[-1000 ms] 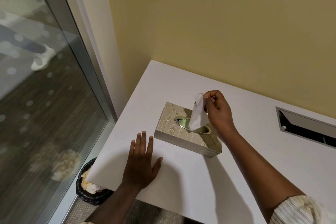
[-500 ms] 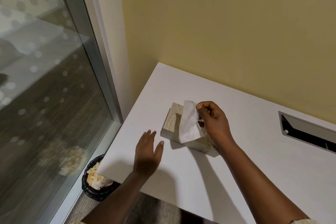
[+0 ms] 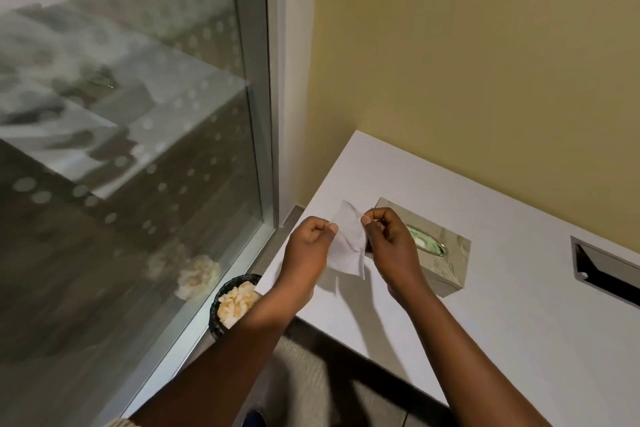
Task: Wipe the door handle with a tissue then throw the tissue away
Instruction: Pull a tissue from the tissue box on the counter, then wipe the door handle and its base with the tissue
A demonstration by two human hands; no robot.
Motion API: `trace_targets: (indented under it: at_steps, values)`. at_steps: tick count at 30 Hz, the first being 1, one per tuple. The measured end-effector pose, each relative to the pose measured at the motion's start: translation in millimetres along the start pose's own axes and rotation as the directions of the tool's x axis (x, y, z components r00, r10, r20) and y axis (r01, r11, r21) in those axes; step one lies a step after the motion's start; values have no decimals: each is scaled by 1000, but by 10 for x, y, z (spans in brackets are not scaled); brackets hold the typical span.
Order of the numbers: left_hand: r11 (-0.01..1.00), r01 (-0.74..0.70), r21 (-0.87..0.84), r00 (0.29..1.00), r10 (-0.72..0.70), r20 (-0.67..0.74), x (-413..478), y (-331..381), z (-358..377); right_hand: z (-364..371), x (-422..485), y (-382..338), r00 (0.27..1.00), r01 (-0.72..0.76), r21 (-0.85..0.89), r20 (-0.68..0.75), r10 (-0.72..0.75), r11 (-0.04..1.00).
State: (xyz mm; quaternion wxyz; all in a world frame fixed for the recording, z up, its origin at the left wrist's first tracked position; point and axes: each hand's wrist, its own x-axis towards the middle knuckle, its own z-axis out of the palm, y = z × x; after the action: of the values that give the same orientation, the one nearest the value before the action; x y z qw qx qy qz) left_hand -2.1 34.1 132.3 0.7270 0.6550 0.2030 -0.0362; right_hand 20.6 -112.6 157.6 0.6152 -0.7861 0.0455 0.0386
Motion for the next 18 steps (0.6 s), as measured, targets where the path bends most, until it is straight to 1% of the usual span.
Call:
trace_targets:
  at_steps: [4,8,10,13,15,18]
  values:
    - [997,54,-48,995,-58,-84,-189,37,-258,300,-180,-16,998,19,-30,-53,-20,999]
    - [998,55,-11,990,-56,-131,-360,42,-531,571,-368,-99,1000,17,-102,-18,-19,995]
    - [999,44,-32,988,-48,-147,-448,75,-653,672,-469,-186,999,23,-125,31,-19,992]
    - [999,30,-35,987,-36,-158,-590,120,-870,786,-626,-316,988,17,-163,154,8,987]
    - [999,25,-33,988,-29,-149,-686,140,-1007,826,-703,-367,971,11,-200,238,38,980]
    - [1000,-1,-29,991,-3,-133,-866,127,-1212,885,-835,-400,933,44,-249,357,50,968]
